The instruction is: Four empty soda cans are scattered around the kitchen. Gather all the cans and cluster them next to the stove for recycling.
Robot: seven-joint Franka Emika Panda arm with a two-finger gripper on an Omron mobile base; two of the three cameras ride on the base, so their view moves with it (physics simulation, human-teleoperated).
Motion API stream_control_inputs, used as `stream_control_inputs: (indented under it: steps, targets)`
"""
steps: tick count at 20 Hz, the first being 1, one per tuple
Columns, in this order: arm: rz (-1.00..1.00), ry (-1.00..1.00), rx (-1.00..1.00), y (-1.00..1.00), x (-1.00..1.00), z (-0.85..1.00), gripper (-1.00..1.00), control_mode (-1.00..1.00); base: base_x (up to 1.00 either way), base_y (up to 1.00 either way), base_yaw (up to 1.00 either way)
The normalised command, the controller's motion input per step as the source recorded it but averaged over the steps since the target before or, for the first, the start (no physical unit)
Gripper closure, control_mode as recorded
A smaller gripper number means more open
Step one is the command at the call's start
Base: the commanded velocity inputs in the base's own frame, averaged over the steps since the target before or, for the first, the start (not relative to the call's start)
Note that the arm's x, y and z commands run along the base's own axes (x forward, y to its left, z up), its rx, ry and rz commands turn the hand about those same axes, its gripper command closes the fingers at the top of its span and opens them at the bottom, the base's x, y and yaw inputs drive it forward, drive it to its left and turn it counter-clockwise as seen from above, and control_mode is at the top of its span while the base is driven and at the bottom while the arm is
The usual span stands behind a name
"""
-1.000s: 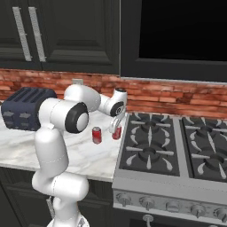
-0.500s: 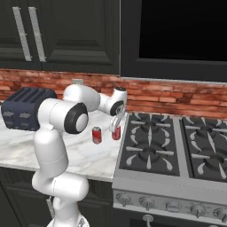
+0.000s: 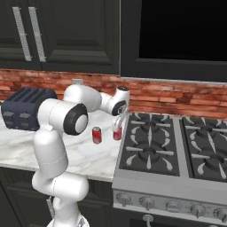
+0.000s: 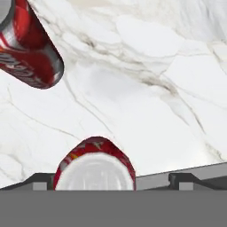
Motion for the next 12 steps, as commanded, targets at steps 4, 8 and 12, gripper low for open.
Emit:
stream_control_inputs:
  steps: [4,8,12]
  targets:
    - [0.0,-0.03,0.0,-0.3,0.0,0.0,-1.0,-1.0,0.0,0.0,0.0]
    - [0.0,-0.05,0.0,-0.23,0.0,0.01,-1.0,-1.0,0.0,0.0,0.0]
    - [0.0,-0.05,0.0,-0.12,-0.08,0.0,-1.0,-1.0,0.0,0.0,0.0]
